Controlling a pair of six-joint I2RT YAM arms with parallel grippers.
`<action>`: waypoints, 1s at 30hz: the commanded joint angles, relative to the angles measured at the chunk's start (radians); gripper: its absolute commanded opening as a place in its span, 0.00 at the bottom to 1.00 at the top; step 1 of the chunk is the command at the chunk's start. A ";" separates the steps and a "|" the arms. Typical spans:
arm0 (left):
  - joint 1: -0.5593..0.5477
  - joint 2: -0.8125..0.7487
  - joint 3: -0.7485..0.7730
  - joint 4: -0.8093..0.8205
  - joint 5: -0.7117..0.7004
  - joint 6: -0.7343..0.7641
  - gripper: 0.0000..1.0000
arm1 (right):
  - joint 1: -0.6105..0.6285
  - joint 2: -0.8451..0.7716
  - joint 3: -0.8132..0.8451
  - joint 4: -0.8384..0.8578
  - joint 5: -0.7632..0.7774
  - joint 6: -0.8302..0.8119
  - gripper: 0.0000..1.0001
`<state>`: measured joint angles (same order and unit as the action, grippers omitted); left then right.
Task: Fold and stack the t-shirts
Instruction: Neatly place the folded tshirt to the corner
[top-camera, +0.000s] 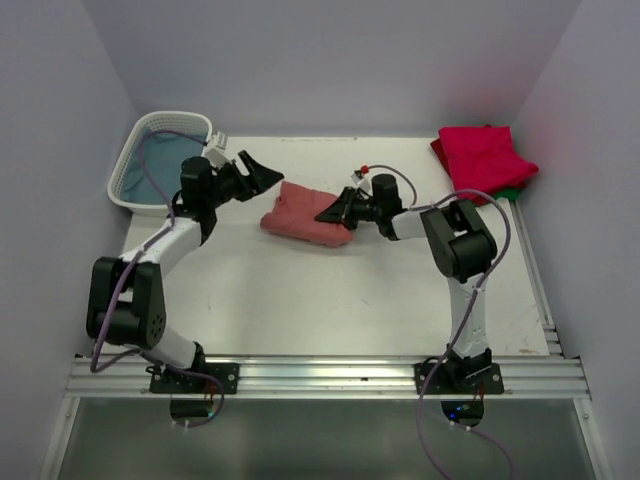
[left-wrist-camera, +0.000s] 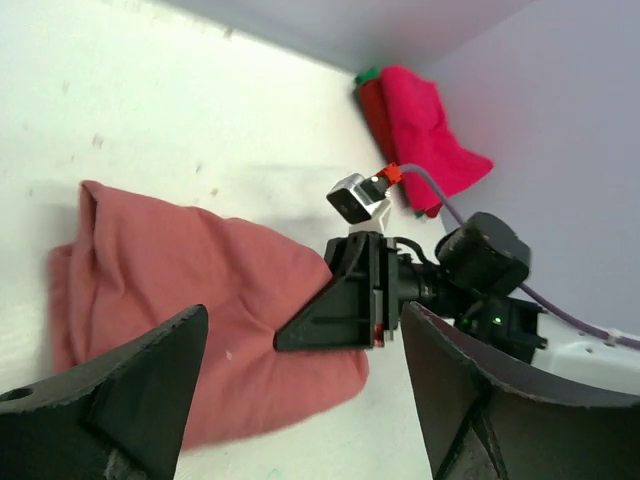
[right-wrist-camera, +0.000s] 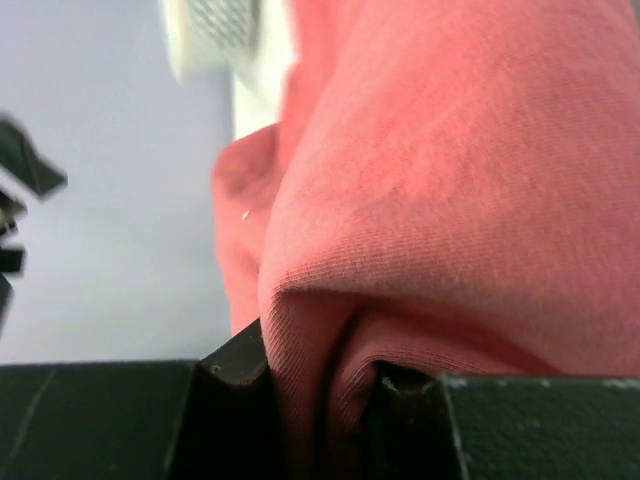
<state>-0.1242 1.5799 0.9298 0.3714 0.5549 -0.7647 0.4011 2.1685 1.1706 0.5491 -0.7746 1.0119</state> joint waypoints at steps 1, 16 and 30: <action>0.009 -0.163 0.026 -0.112 -0.067 0.007 0.83 | -0.088 -0.150 0.000 0.178 -0.026 0.102 0.00; 0.003 -0.491 -0.324 -0.258 0.014 0.102 0.84 | -0.398 -0.197 0.380 0.097 0.285 0.054 0.00; 0.003 -0.586 -0.480 -0.333 0.082 0.171 0.83 | -0.512 -0.205 0.604 -0.182 0.935 -0.412 0.00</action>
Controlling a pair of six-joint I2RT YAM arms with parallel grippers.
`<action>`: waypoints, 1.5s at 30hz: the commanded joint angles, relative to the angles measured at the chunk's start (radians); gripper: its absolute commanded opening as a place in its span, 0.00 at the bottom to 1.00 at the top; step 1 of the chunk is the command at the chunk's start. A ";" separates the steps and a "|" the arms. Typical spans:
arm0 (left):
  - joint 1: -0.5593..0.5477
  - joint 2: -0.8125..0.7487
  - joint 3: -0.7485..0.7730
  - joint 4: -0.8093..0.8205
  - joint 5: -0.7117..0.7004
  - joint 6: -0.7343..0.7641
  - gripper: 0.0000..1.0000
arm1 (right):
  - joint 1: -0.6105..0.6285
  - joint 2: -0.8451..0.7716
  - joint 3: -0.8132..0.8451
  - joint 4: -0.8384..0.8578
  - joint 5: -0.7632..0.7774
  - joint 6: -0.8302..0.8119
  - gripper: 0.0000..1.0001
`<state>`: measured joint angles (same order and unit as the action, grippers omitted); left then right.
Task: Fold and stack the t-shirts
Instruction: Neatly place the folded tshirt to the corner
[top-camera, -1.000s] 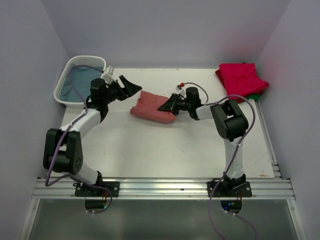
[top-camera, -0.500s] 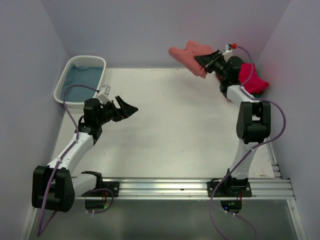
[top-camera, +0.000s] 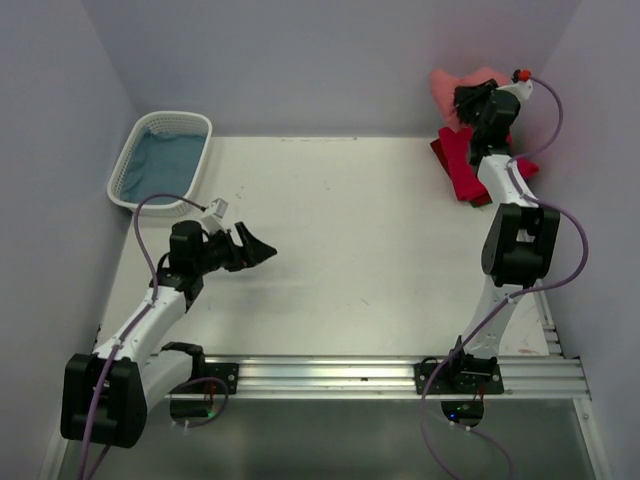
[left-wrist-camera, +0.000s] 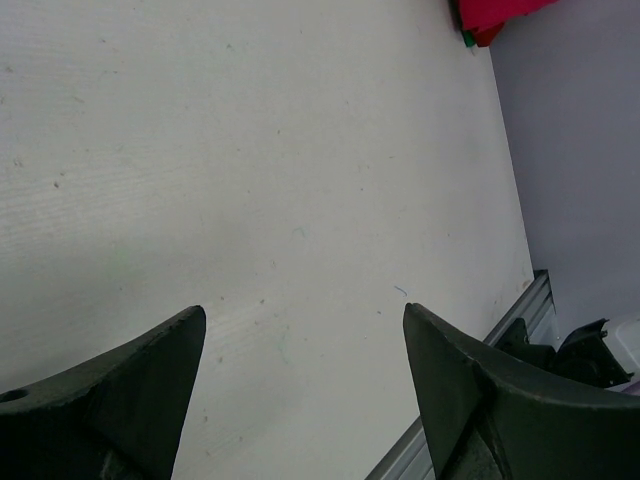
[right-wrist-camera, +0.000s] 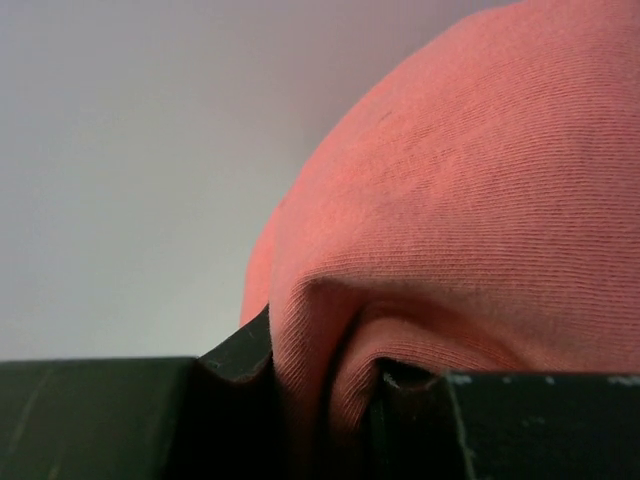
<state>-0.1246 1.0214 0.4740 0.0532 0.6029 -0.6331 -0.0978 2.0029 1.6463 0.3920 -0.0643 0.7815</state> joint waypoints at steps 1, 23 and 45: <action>0.003 -0.027 -0.029 -0.018 0.034 0.041 0.83 | -0.013 -0.035 0.136 -0.033 0.251 -0.200 0.00; 0.003 0.086 -0.052 0.037 0.051 0.033 0.82 | -0.010 0.188 0.288 -0.176 0.466 -0.354 0.00; -0.020 0.155 -0.026 0.076 0.034 0.003 0.81 | -0.065 0.119 -0.022 -0.146 0.498 -0.349 0.00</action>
<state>-0.1284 1.1603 0.4274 0.0662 0.6250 -0.6201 -0.1581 2.2360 1.6440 0.2440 0.3790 0.4450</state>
